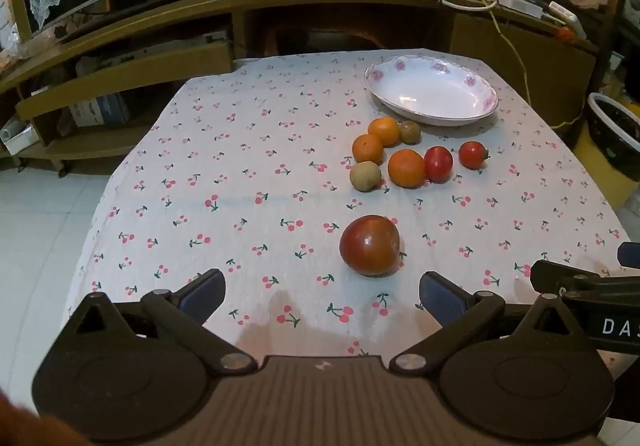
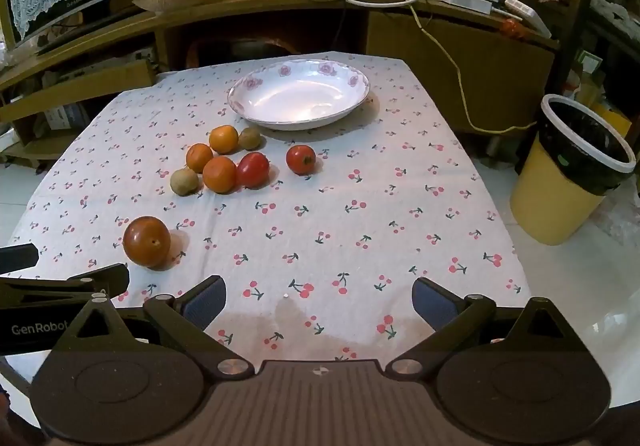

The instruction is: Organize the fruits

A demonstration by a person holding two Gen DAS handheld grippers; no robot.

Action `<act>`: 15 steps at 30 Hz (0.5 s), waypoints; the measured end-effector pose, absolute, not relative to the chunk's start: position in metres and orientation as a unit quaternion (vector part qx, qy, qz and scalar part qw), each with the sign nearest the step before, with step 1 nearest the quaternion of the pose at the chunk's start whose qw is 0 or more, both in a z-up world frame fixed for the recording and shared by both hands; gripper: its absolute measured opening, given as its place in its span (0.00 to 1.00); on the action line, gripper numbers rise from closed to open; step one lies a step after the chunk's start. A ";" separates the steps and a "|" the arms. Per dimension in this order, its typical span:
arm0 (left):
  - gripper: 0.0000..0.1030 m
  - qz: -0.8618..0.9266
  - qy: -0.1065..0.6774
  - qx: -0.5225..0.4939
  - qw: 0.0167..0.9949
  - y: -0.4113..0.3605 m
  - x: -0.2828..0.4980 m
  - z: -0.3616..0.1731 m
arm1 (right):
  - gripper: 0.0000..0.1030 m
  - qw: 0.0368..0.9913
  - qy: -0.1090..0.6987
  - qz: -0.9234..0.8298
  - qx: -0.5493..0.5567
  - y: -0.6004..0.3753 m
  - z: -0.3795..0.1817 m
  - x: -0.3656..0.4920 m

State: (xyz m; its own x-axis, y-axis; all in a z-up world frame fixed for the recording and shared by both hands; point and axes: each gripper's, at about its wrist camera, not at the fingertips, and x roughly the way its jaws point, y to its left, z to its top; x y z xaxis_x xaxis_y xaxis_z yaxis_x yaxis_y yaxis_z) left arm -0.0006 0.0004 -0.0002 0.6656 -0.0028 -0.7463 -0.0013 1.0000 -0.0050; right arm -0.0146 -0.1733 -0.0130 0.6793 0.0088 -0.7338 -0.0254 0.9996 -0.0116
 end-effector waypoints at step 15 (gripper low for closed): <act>1.00 0.002 0.418 -0.005 0.909 0.002 0.001 -0.004 | 0.95 0.914 0.405 0.013 -0.006 -0.170 -0.018 -0.014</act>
State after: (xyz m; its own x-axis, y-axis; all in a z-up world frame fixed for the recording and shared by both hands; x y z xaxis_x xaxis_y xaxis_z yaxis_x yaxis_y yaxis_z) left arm 0.0008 0.0015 -0.0036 0.6511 -0.0013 -0.7590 -0.0072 0.9999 -0.0080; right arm -0.0141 -0.1701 -0.0183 0.6722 0.0195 -0.7402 -0.0289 0.9996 0.0001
